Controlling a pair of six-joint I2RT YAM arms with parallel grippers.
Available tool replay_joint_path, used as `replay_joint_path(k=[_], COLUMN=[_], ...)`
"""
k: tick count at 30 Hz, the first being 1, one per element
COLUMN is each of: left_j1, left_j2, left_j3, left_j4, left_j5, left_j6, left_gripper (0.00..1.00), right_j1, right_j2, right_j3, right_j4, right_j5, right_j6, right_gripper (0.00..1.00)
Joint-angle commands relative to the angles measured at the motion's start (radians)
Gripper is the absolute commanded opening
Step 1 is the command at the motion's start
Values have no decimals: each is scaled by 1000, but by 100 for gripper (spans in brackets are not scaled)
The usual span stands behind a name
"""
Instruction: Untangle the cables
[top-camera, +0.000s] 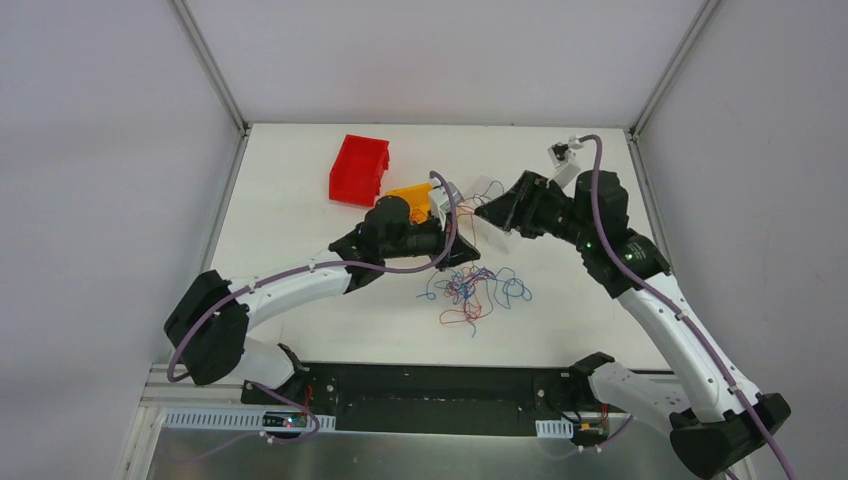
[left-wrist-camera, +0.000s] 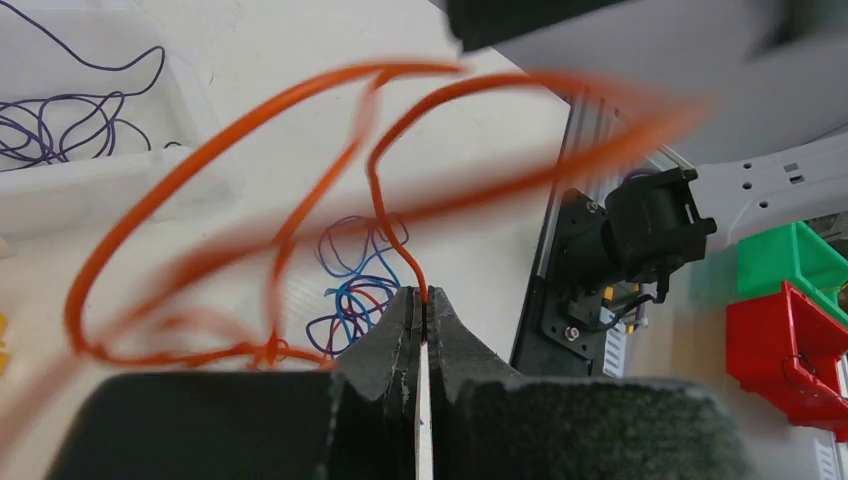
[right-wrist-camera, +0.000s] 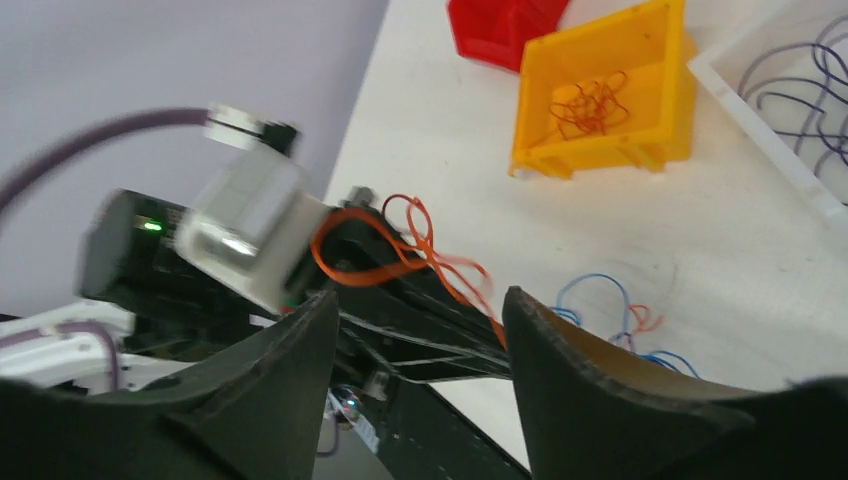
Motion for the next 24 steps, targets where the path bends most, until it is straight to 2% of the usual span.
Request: replay_joint_path(k=[1, 6, 9, 11, 14, 17, 24], left_j1=[-4, 9, 26, 27, 28, 28, 27], left_j2=[-96, -153, -174, -169, -151, -148, -152], left_j3=[67, 78, 76, 98, 139, 166, 209], left_j4=[-41, -83, -63, -63, -88, -118, -179], left_j5=[-33, -92, -83, -54, -1, 10, 30], left_j6=[-59, -140, -193, -213, -236, -239, -243], left_gripper=[0, 0, 0, 0, 0, 0, 0], right_j1=[-3, -3, -4, 1, 34, 125, 243], right_j2=[-28, -138, -191, -196, -167, -151, -108], right_j3=[-127, -388, -550, -618, -625, -621, -603], right_j4=[7, 151, 397, 511, 543, 569, 652], right_j5=[27, -4, -142, -197, -191, -107, 76], right_j6=[-71, -77, -101, -111, -183, -266, -314], right_gripper=[69, 78, 88, 90, 91, 91, 89])
